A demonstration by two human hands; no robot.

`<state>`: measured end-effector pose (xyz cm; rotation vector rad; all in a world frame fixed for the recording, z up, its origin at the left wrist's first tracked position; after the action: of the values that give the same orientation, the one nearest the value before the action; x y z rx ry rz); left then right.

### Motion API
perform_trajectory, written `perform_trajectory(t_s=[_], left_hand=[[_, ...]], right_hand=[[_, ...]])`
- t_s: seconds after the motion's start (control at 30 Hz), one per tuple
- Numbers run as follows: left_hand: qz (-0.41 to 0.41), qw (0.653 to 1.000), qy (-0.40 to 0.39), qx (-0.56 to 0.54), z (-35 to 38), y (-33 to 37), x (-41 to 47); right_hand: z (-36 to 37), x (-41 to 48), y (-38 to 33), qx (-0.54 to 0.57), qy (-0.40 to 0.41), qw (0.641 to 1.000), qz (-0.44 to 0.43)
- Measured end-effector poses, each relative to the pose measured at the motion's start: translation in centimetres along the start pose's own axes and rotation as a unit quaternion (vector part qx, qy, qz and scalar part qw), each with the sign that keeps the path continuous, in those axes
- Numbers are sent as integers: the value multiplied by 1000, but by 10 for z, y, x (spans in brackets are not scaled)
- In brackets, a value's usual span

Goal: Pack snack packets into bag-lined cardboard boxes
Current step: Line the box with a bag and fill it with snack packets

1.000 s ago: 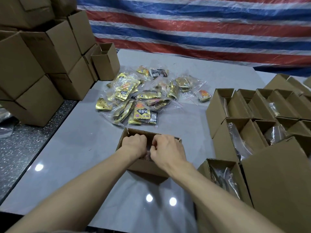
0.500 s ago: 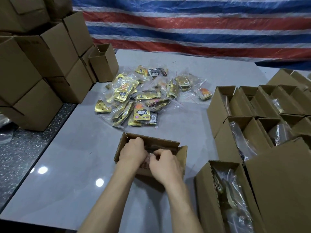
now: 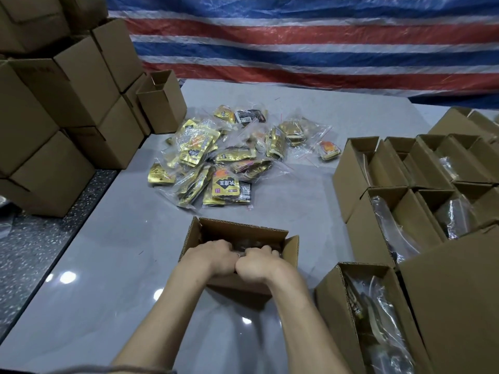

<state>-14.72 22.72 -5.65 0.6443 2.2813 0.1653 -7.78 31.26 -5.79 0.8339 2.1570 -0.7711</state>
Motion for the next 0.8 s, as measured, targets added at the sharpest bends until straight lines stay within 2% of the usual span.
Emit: perform_trajectory(t_s=[0.1,0.17,0.2,0.27,0.33,0.4,0.43,0.5,0.53,0.6,0.67,0.8], left_hand=[[2,997,-58,-56,5,2,8],[-2,998,-27,-63,0,1,12],[-1,998,20,-51,-6,1,11],[12,985,170,-11,-25,5,-3],[55,941,333,-28,-41,16,-39],[90,888,445,-77,-40,19,-78],[73,866,487,-92,-34,14,-94],[-13,820,548,-164,-14,-10,-120],[-60,799,547,-244,0,-22,-126],[-134,755,482,-425,29,-37,-120],[-176,733,421,-505,43,-39,-112],[-152,688,245,-666,62,-18,-76]], right_hand=[[-3,5,-1,-14,-12,1000,16],[-9,8,-3,-6,-10,1000,8],[-11,9,-4,4,-13,1000,-1],[-14,13,-7,16,-17,1000,-17],[-13,17,-8,54,-27,998,-21],[-9,19,-7,99,-40,994,-16],[-8,19,-7,108,-37,993,-15],[-9,20,-4,118,-5,993,-15],[-12,19,-3,127,27,991,-17],[-20,8,0,153,105,982,-26],[-27,-10,4,187,173,966,-38],[-37,-47,6,235,283,925,-99]])
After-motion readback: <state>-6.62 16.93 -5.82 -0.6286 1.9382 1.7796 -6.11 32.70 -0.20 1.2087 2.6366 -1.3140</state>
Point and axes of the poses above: each hand's wrist, its own x-axis towards the middle knuckle, its own z-axis out of the palm, y = z × x, the point moved 9 cm from there along x, towards the middle knuckle, and after that the axes turned 6 degrees about z, right-handed, at the moved point
